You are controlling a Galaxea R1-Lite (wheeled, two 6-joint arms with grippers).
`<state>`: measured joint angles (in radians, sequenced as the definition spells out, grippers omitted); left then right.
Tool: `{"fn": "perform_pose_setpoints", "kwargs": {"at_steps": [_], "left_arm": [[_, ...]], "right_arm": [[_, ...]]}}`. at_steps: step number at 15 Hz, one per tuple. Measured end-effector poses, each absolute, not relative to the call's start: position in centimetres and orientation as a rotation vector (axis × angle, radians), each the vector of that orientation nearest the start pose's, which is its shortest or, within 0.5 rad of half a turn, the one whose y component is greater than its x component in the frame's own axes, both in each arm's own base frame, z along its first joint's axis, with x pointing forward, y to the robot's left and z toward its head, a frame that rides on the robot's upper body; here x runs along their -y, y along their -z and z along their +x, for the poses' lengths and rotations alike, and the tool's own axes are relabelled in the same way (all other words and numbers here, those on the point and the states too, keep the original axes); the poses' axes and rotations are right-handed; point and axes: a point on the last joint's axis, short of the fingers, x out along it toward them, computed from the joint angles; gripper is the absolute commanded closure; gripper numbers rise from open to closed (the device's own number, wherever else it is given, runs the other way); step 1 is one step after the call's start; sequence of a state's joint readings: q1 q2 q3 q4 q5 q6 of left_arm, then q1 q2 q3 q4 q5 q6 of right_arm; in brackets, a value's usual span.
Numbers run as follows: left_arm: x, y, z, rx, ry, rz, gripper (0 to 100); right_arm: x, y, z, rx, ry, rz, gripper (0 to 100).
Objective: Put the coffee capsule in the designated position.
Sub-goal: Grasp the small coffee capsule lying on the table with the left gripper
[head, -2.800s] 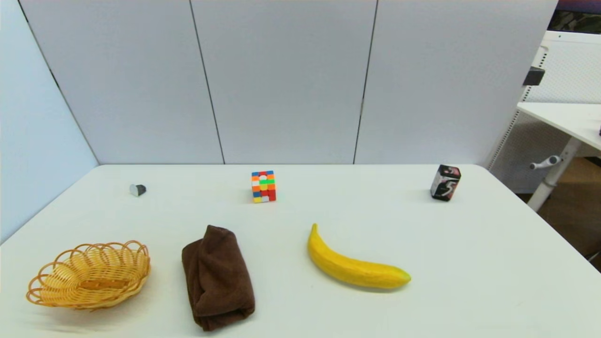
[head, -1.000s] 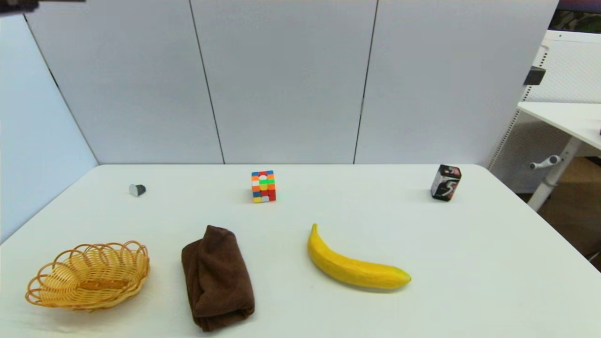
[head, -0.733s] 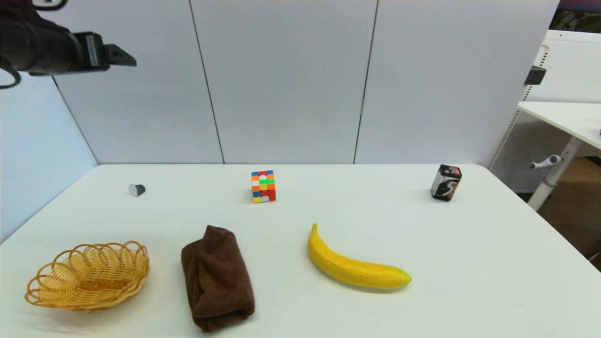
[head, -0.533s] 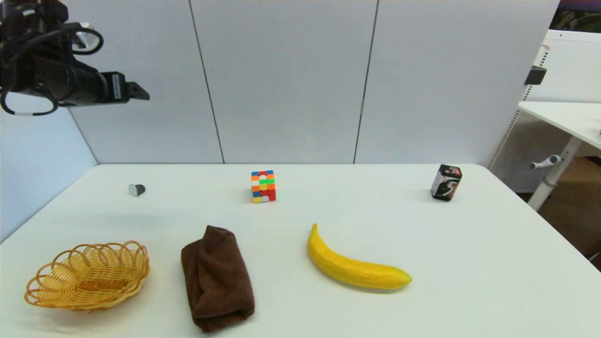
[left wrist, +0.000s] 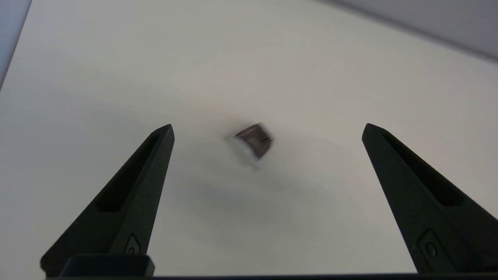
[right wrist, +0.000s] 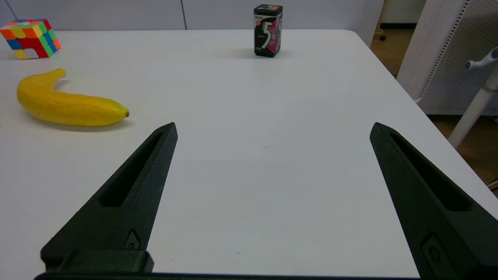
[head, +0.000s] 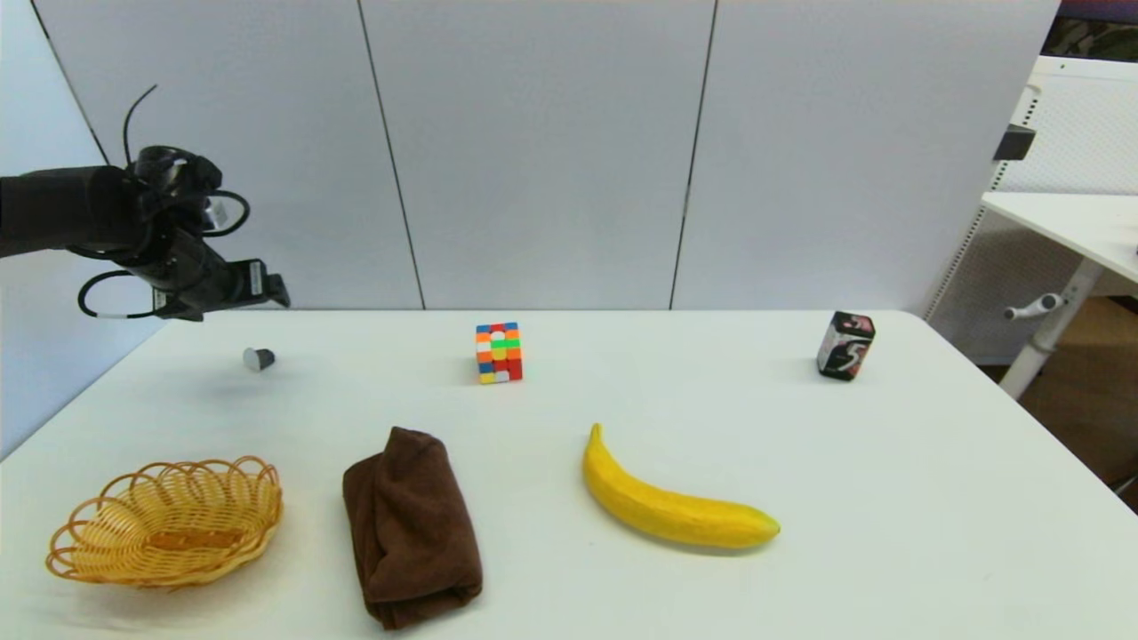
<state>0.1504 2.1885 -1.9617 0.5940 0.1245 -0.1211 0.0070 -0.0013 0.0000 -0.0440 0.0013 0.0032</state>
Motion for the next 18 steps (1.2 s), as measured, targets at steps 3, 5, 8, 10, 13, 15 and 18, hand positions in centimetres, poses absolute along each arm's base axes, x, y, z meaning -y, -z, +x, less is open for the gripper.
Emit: {"fn": "perform_pose_setpoints", "kwargs": {"at_steps": [3,5,8,10,13,15,18], "left_arm": [[-7.1,-18.5,42.8,-0.873,-0.437,-0.157,0],[-7.1,-17.7,43.1,-0.874,-0.486,-0.239,0],[-7.1,-17.1,43.4,-0.870,-0.515,-0.307,0],[-7.1,-16.8,43.5,-0.873,-0.515,-0.309,0],[-7.0,-16.5,43.7,-0.881,-0.515,-0.306,0],[-7.0,-16.1,43.8,-0.883,-0.516,-0.307,0],[-6.7,-15.6,44.1,-0.893,-0.520,-0.313,0]], "right_arm": [[0.0,-8.0,-2.3,0.045,-0.008,0.002,0],[0.0,-8.0,-2.3,0.045,-0.009,0.003,0],[0.0,-8.0,-2.3,0.045,-0.008,0.003,0],[0.0,-8.0,-2.3,0.045,-0.008,0.003,0],[0.0,-8.0,-2.3,0.045,-0.009,0.003,0],[0.0,-8.0,-2.3,0.045,-0.009,0.003,0],[0.0,-8.0,-2.3,0.045,-0.008,0.003,0]]}}
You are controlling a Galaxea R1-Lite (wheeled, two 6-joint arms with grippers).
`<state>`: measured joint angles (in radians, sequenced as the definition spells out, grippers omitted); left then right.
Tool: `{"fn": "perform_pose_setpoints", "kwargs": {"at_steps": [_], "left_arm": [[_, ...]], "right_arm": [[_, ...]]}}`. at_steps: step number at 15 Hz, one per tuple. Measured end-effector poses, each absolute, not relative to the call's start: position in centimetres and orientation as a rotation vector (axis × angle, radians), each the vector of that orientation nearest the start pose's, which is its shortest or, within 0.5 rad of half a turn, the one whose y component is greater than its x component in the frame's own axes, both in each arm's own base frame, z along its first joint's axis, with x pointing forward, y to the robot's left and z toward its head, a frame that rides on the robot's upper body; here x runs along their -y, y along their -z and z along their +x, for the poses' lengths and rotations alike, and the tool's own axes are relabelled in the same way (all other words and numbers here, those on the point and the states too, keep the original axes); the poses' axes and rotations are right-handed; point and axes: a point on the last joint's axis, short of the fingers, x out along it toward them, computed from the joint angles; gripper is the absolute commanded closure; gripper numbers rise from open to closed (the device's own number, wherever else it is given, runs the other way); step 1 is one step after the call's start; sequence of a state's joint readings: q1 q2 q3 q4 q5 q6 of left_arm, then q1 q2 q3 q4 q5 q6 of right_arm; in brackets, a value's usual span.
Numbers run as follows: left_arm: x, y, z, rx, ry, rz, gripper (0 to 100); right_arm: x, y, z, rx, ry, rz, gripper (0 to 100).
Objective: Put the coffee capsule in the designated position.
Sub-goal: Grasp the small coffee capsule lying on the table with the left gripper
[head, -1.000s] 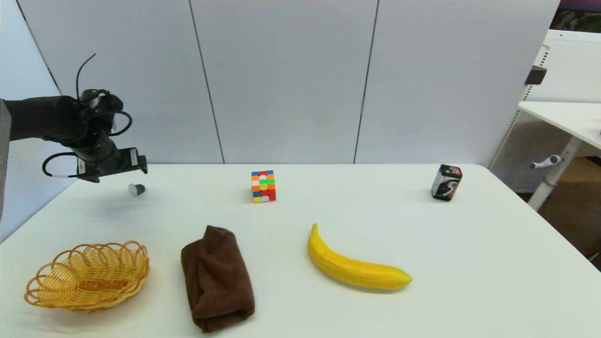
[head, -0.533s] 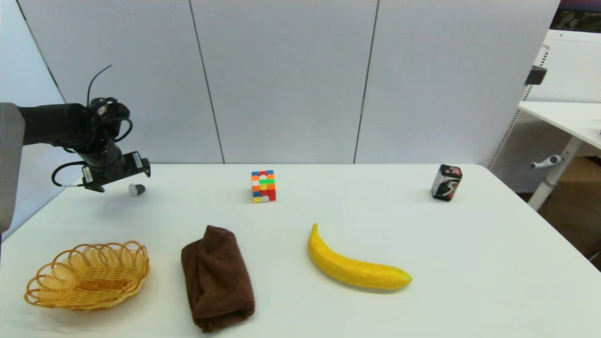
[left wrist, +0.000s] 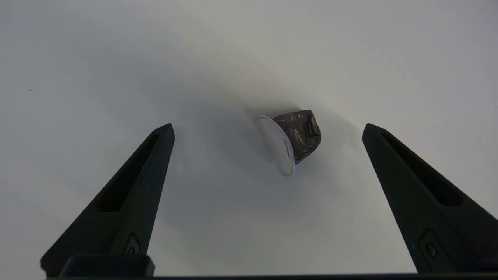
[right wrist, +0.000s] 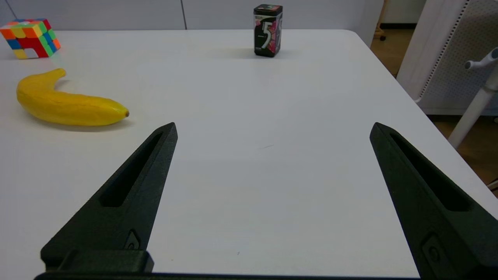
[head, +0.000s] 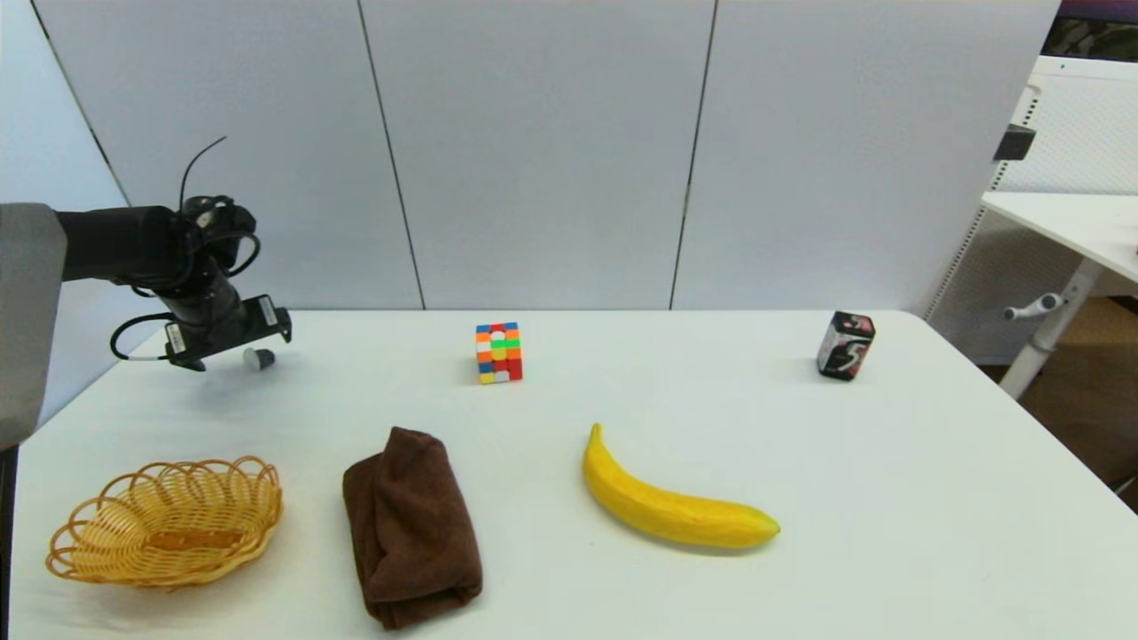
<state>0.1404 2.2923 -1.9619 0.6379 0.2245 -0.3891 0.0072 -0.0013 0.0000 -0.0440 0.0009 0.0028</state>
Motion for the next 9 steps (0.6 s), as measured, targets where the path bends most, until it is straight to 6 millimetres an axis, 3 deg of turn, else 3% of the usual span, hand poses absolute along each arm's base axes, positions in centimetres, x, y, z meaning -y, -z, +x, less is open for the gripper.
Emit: {"fn": "perform_pose_setpoints", "kwargs": {"at_steps": [9], "left_arm": [[-6.8,-14.2,44.5,-0.911,-0.565,-0.305,0]], "right_arm": [[0.0,-8.0,-2.3,0.045,-0.008,0.003,0]]}}
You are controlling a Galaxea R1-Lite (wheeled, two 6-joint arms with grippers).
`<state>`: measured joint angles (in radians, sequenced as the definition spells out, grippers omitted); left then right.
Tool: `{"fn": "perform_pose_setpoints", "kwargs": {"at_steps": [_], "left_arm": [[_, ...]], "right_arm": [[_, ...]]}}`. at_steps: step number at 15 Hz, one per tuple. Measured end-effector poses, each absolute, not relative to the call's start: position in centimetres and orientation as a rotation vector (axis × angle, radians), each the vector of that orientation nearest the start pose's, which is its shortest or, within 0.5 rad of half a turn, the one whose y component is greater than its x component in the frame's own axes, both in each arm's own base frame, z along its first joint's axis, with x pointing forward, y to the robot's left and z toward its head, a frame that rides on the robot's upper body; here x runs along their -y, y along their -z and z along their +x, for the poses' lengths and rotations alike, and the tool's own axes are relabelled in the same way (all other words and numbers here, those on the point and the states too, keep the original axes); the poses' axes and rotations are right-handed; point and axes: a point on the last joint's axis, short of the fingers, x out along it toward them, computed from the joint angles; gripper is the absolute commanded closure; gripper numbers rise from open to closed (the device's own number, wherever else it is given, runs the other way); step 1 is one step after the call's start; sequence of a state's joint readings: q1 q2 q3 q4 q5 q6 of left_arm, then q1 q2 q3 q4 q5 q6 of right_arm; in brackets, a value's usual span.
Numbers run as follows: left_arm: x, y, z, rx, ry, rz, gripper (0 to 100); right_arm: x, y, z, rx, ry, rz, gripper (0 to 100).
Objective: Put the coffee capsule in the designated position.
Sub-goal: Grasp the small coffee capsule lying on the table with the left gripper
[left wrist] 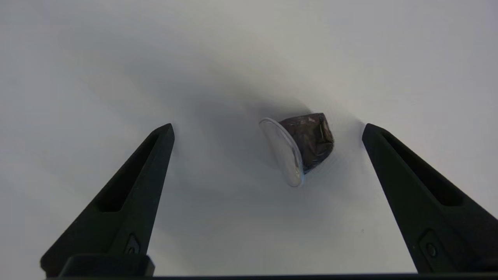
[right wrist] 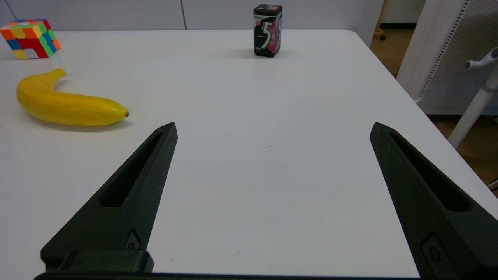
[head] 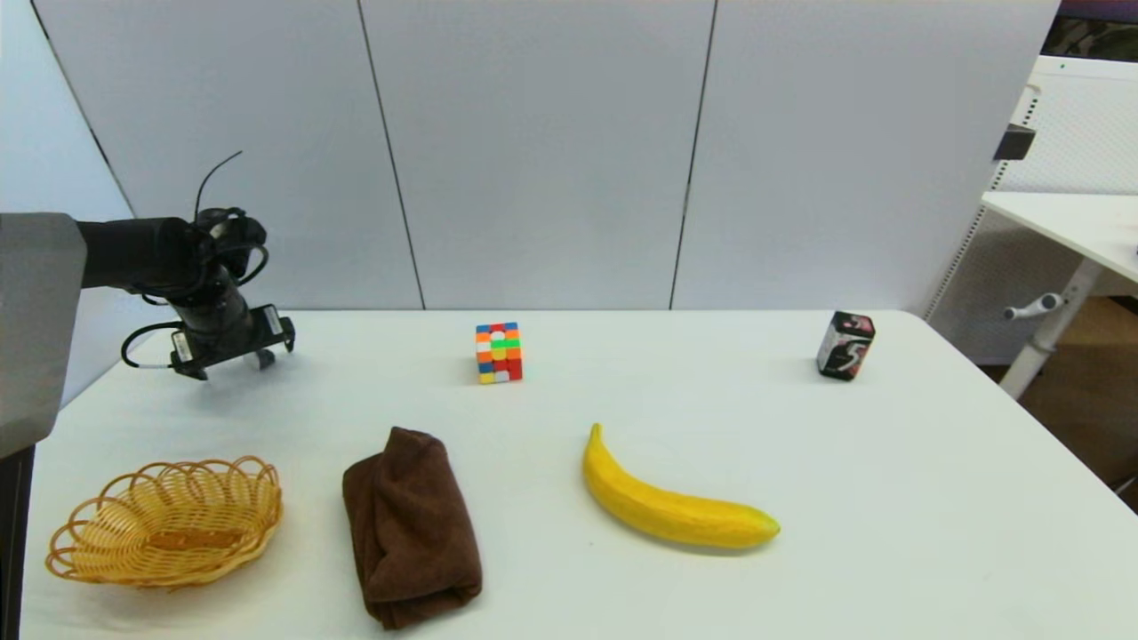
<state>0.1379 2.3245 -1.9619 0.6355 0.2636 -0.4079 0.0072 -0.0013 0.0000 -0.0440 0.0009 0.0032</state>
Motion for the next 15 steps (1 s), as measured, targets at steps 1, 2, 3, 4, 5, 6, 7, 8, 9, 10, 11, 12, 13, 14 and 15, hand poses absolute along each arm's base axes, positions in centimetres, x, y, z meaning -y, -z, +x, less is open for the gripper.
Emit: {"fn": "perform_pose_setpoints", "kwargs": {"at_steps": [1,2,3,4,5,6,7,8,9,10,11,12,13,14,15], "left_arm": [[-6.79,-14.08,44.57,-0.912,-0.573,-0.301,0],[-6.80,-14.04,44.59,-0.913,-0.573,-0.301,0],[-6.80,-14.00,44.61,-0.912,-0.574,-0.300,0],[-6.78,-13.96,44.62,-0.914,-0.574,-0.300,0],[-6.77,-13.93,44.63,-0.914,-0.576,-0.300,0],[-6.77,-13.87,44.65,-0.914,-0.576,-0.300,0],[-6.76,-13.84,44.70,-0.912,-0.576,-0.302,0],[-6.74,-13.83,44.71,-0.912,-0.575,-0.304,0],[-6.75,-13.85,44.76,-0.907,-0.574,-0.304,0],[-6.75,-13.87,44.78,-0.903,-0.575,-0.307,0],[-6.79,-13.88,44.79,-0.901,-0.576,-0.308,0],[-6.79,-13.88,44.79,-0.901,-0.577,-0.308,0],[-6.79,-13.88,44.79,-0.901,-0.577,-0.308,100],[-6.77,-13.88,44.79,-0.901,-0.577,-0.307,100],[-6.74,-13.87,44.79,-0.902,-0.577,-0.306,100]], "right_arm": [[0.01,-8.00,-2.30,0.045,-0.008,0.003,0],[0.01,-8.00,-2.30,0.045,-0.008,0.003,0],[0.01,-8.00,-2.30,0.045,-0.008,0.003,0],[0.01,-8.00,-2.30,0.045,-0.009,0.003,0],[0.01,-8.00,-2.30,0.045,-0.009,0.003,0],[0.01,-8.00,-2.30,0.045,-0.009,0.003,0],[0.01,-8.00,-2.30,0.045,-0.009,0.003,0],[0.01,-8.00,-2.30,0.045,-0.009,0.003,0],[0.01,-8.00,-2.30,0.045,-0.009,0.003,0],[0.01,-8.00,-2.30,0.045,-0.009,0.003,0],[0.01,-8.00,-2.30,0.045,-0.009,0.003,0],[0.01,-8.00,-2.30,0.045,-0.009,0.003,0],[0.01,-8.00,-2.30,0.045,-0.008,0.003,0],[0.01,-8.00,-2.30,0.045,-0.009,0.003,0],[0.01,-8.00,-2.30,0.045,-0.008,0.003,0]]}}
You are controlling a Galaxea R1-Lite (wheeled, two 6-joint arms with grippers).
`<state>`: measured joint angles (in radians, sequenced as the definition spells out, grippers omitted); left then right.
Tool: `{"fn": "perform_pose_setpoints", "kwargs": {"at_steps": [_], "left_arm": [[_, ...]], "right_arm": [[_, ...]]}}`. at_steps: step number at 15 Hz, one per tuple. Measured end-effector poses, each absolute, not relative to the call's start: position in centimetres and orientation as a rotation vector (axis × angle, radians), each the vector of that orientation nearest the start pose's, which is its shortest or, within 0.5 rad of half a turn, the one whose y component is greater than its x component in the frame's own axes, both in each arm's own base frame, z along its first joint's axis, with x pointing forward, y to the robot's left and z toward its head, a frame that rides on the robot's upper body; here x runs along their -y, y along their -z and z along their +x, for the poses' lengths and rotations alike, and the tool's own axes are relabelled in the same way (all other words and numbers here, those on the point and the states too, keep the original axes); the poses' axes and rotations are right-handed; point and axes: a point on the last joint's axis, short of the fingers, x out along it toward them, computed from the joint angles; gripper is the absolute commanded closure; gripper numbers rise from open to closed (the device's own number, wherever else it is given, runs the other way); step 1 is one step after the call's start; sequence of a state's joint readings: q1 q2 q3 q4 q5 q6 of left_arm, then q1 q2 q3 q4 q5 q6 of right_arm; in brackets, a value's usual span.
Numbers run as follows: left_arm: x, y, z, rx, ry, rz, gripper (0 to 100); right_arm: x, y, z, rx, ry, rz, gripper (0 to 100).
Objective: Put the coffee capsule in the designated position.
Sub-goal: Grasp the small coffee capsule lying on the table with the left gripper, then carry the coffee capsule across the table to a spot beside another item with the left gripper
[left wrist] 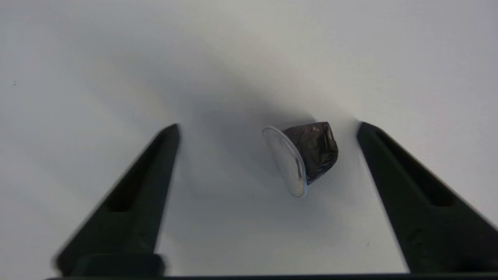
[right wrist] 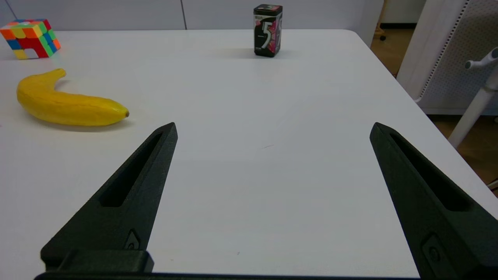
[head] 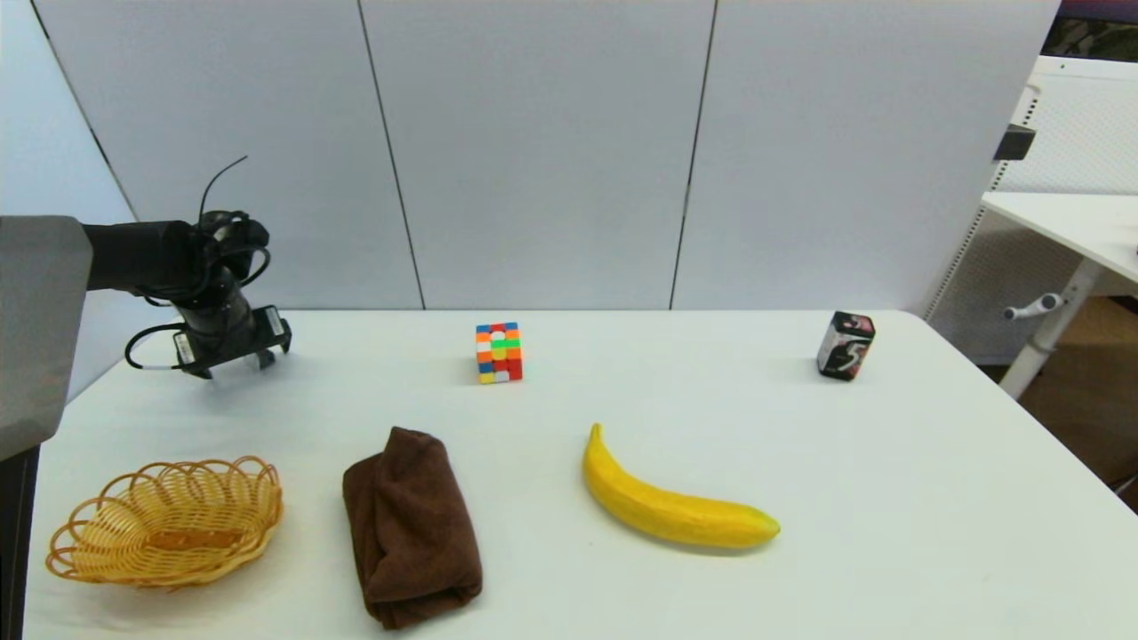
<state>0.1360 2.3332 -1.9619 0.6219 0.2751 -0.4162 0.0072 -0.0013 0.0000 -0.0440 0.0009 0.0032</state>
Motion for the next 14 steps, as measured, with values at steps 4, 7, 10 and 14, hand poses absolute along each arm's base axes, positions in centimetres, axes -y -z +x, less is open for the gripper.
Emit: {"fn": "perform_pose_setpoints", "kwargs": {"at_steps": [4,7,10,14], "left_arm": [[-6.74,-13.90,44.79,-0.900,-0.577,-0.307,100],[-6.66,-13.92,44.79,-0.901,-0.575,-0.305,100],[-6.45,-13.93,44.84,-0.900,-0.570,-0.304,100],[-6.44,-14.71,45.11,-0.848,-0.552,-0.291,100]], "right_arm": [[0.01,-8.00,-2.30,0.045,-0.009,0.003,0],[0.01,-8.00,-2.30,0.045,-0.009,0.003,0],[0.01,-8.00,-2.30,0.045,-0.009,0.003,0],[0.01,-8.00,-2.30,0.045,-0.009,0.003,0]]}}
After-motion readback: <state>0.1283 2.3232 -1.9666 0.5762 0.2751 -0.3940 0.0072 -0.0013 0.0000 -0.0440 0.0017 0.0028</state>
